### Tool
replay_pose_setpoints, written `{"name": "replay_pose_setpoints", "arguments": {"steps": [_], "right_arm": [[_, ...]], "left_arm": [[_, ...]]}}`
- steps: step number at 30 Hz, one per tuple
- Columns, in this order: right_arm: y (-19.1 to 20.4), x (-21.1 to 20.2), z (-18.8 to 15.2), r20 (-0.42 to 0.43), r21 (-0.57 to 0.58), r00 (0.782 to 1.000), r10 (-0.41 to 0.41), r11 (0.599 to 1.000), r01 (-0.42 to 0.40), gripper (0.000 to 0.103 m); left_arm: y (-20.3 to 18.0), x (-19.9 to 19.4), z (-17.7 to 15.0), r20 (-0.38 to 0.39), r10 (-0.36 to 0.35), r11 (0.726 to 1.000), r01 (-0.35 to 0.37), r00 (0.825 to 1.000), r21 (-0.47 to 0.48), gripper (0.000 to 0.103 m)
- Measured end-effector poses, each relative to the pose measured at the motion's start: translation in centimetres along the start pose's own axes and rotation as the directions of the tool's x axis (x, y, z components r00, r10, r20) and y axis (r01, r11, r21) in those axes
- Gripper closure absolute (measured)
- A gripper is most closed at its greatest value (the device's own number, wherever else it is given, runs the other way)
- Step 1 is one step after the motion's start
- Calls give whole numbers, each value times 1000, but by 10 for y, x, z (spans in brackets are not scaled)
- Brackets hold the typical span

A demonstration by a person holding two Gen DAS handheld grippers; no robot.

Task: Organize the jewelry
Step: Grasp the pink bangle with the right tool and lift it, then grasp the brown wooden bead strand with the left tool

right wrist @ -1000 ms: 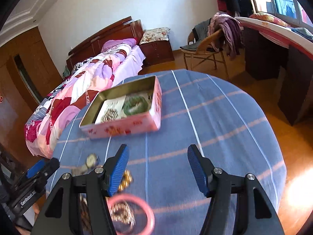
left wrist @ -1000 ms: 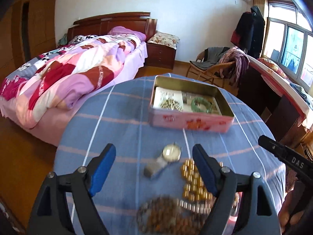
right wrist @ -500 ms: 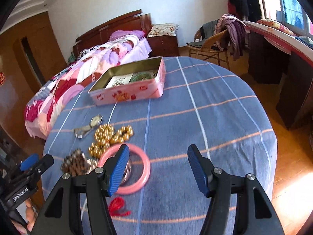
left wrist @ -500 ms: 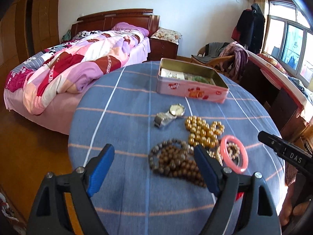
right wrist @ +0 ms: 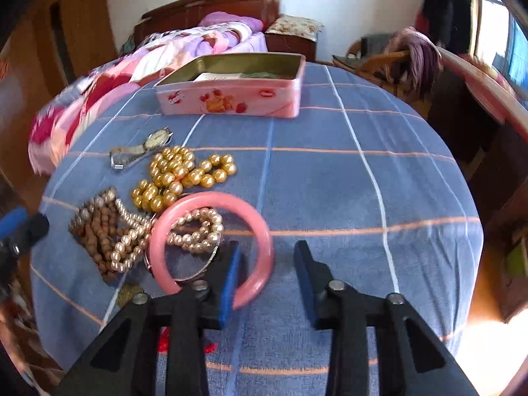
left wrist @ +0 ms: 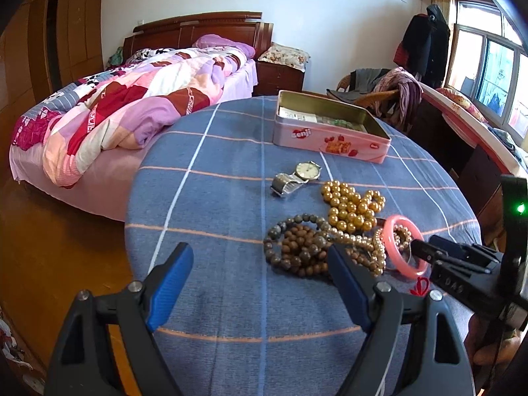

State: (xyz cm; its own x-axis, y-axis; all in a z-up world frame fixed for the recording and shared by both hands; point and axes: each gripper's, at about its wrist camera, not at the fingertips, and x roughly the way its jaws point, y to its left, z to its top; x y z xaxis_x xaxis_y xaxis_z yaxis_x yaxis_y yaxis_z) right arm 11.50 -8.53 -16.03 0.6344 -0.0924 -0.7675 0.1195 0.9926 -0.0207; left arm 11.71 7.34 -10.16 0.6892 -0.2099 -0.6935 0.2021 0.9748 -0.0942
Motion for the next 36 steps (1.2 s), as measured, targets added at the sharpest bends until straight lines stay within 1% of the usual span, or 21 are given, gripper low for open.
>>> {"name": "replay_pose_setpoints", "arguments": {"steps": [2,3,5,7,12,14,16,17,18,19,20,22,24,25,27,28,29,30,31,32,36], "right_arm": [[1,0,1,-4,-6,1000,29,1000,-29,93],[0,0,1,-9,-2,999,34,999,-34,94],[-6,-4,2,-9,30,999,45,999,-45,94],[-14,-13,4,17,67,998,57,996,-58,94],[-28,-41,12,106,122,993,51,990,-64,94],[-31,-51,14,136,138,989,57,988,-76,94],[-30,-57,16,155,136,986,62,987,-83,94],[-28,-60,17,159,128,985,67,988,-88,94],[-26,-61,18,163,122,984,72,988,-92,94],[-24,-62,18,164,116,984,75,989,-95,94],[-23,-62,18,164,110,983,79,989,-97,94],[-20,-62,18,158,103,984,82,990,-99,94],[-20,-62,18,155,104,984,89,989,-105,94],[-20,-62,19,156,105,984,89,989,-106,94],[-21,-63,19,161,106,983,86,989,-104,94],[-22,-63,19,161,109,983,86,988,-105,94],[-23,-63,20,162,116,983,88,987,-107,94],[-23,-63,20,162,121,983,91,986,-111,94],[-24,-64,20,163,124,982,92,986,-113,94],[-24,-64,20,164,125,982,91,986,-112,94],[-26,-67,20,175,131,980,91,985,-115,94]], "left_arm": [[0,0,0,1,-1,1000,1,1000,3,18],[-1,0,-1,3,-1,1000,1,1000,8,18],[-3,0,-1,5,-1,1000,1,1000,18,18],[-4,0,-1,6,-6,1000,6,1000,24,18],[-10,4,1,5,-21,999,20,1000,48,18],[-16,7,4,5,-42,997,42,999,65,18],[-21,13,6,-8,-60,995,60,998,73,26],[-24,19,8,-24,-69,994,71,997,78,35],[-26,23,9,-37,-78,994,80,996,79,40],[-29,29,10,-55,-88,993,93,995,79,47],[-30,32,10,-67,-98,992,103,993,77,51],[-33,38,10,-100,-143,985,152,985,86,51],[-36,44,5,-125,-133,983,147,983,110,50],[-36,44,3,-118,-128,984,141,985,111,51],[-29,42,4,-124,-162,982,172,979,75,58],[-24,41,5,-128,-185,980,192,974,47,59],[-19,40,7,-127,-208,977,212,970,18,65],[-15,38,7,-117,-222,975,224,968,3,75],[-11,36,8,-111,-245,969,245,963,-8,94],[-8,35,9,-108,-263,965,262,959,-22,93],[2,22,13,-46,-292,956,290,955,-52,93]]}}
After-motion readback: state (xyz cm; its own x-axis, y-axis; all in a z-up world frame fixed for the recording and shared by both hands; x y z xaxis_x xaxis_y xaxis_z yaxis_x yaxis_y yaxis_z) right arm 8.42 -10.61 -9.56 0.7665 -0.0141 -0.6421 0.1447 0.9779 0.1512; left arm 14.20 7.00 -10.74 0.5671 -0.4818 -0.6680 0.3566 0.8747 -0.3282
